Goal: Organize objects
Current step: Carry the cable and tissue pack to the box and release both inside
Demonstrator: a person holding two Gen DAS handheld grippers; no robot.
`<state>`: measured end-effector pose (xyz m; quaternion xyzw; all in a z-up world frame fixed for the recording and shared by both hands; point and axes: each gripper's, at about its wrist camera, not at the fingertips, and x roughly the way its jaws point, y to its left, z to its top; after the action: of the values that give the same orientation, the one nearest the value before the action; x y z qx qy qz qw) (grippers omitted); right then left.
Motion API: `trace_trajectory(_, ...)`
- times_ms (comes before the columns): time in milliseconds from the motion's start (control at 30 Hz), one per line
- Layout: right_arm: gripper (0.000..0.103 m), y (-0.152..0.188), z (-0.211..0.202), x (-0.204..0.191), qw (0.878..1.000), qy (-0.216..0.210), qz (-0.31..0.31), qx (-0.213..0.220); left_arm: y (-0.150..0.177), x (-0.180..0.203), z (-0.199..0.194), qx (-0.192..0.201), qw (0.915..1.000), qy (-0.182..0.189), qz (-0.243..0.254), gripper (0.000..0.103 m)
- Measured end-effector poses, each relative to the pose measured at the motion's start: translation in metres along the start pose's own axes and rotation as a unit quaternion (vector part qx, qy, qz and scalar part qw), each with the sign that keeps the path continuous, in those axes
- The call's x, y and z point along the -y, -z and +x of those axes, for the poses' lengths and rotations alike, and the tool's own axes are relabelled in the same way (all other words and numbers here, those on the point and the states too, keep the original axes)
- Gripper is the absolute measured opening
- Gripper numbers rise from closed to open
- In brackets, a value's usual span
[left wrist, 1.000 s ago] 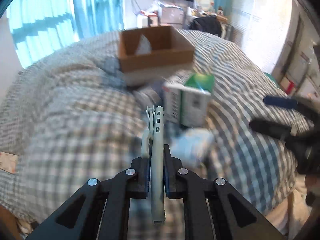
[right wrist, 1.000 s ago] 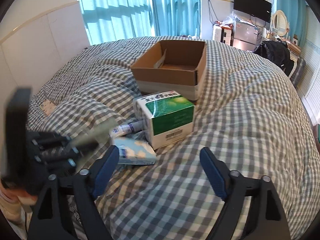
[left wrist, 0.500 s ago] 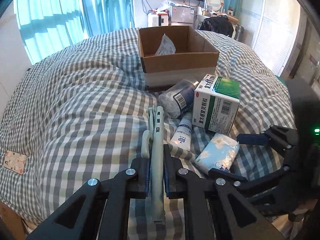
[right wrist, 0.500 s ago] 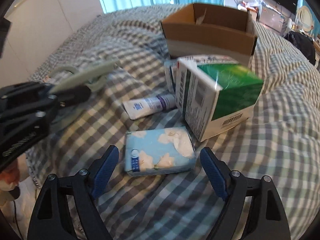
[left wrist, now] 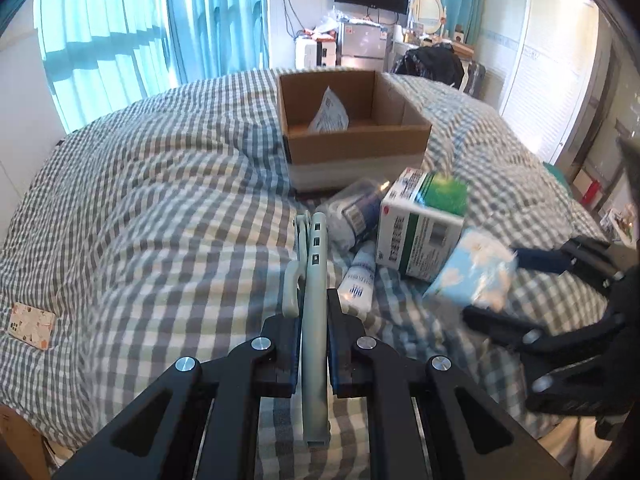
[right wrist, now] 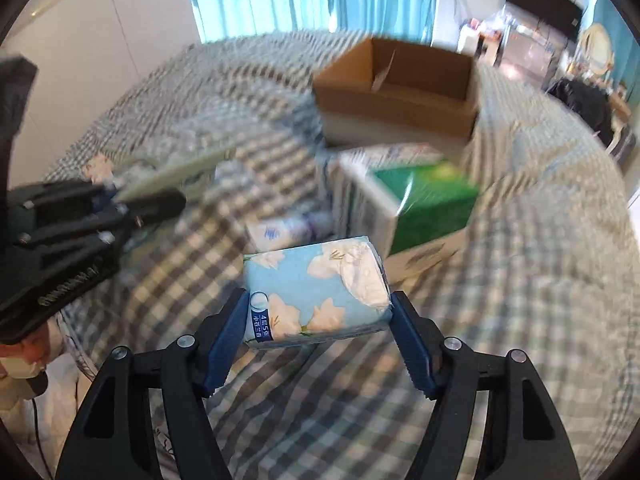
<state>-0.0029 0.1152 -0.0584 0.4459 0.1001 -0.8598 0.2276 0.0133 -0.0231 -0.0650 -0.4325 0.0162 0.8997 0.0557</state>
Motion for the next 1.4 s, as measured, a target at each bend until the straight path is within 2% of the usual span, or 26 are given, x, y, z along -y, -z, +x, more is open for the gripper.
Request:
trace_trajectory(133, 0.07, -0.029, -0.042, 0.007, 0.998, 0.03, -0.016, 0.056, -0.026, 0.003, -0.021, 0.032, 0.9994, -0.004, 0.009, 0.011)
trace_trajectory(400, 0.07, -0.109, -0.094, 0.031, 0.986, 0.07, -0.032, 0.146, -0.122, 0.012, -0.039, 0.076, 0.9966, 0.004, 0.032, 0.011)
trace_trajectory(667, 0.07, -0.184, -0.09, 0.075, 0.982, 0.083, -0.017, 0.171, -0.214, 0.016, -0.012, 0.093, 0.9946, 0.002, 0.046, 0.011)
trace_trajectory(867, 0.07, -0.247, -0.049, 0.106, 0.983, 0.082, -0.002, 0.164, -0.265, 0.014, 0.027, 0.094, 0.9944, 0.002, 0.048, 0.011)
trace_trajectory(1033, 0.069, -0.282, 0.014, 0.136, 0.988, 0.077, 0.019, 0.135, -0.285, 0.012, 0.096, 0.056, 0.9973, 0.014, 0.046, 0.011)
trace_trajectory(1267, 0.069, -0.284, 0.108, 0.167, 0.994, 0.057, 0.051, 0.078, -0.272, 0.006, 0.19, -0.007, 0.9988, 0.038, 0.032, 0.011)
trace_trajectory(1400, 0.069, -0.275, 0.141, 0.173, 0.995, 0.06, 0.055, 0.056, -0.264, 0.004, 0.215, -0.017, 0.9982, 0.053, 0.023, 0.011)
